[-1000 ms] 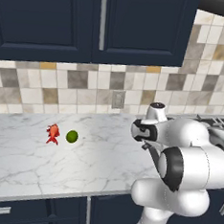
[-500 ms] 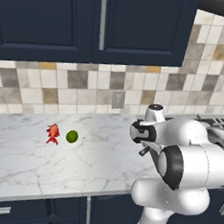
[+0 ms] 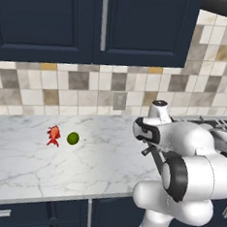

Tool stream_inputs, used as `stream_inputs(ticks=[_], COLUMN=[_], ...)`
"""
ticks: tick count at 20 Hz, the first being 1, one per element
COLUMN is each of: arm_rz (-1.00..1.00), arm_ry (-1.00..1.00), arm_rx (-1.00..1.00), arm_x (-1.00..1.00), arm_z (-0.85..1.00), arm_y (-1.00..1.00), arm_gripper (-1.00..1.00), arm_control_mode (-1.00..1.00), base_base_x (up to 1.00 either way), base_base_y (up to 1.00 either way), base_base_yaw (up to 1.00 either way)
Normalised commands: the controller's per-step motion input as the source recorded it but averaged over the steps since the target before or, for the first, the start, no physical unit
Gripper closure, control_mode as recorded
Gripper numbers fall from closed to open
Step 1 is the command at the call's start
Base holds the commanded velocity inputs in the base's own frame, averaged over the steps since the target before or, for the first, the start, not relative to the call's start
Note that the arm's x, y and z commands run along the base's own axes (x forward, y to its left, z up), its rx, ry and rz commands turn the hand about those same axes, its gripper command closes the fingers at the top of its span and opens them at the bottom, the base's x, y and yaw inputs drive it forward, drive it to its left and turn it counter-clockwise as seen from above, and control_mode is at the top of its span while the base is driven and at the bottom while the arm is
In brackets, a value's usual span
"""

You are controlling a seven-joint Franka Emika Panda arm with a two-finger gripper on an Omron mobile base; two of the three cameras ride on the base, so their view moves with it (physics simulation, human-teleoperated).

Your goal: Place both pans onto different burners. Then place the lime and the fish on different pans.

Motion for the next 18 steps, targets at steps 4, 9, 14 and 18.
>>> stream_inputs(ticks=[4,9,14,18], arm_rz=[0.00,0.04,0.20,0.21], arm_ry=[0.00,0.01,0.01,0.04], arm_rx=[0.00,0.00,0.00,0.02], arm_x=[-0.20,-0.08,-0.08,-0.01], arm_z=[0.62,0.35,0.16,0.16], arm_y=[0.01,0.31,0.48,0.56], arm_gripper=[-1.00,-1.00,-1.00,-1.00], arm_control_mode=[-1.00,-1.00,-1.00,-1.00], base_base_x=[0.00,0.00,0.00,0.00], base_base_y=[0.00,0.00,0.00,0.00], base_base_yaw=[0.00,0.00,0.00,0.00])
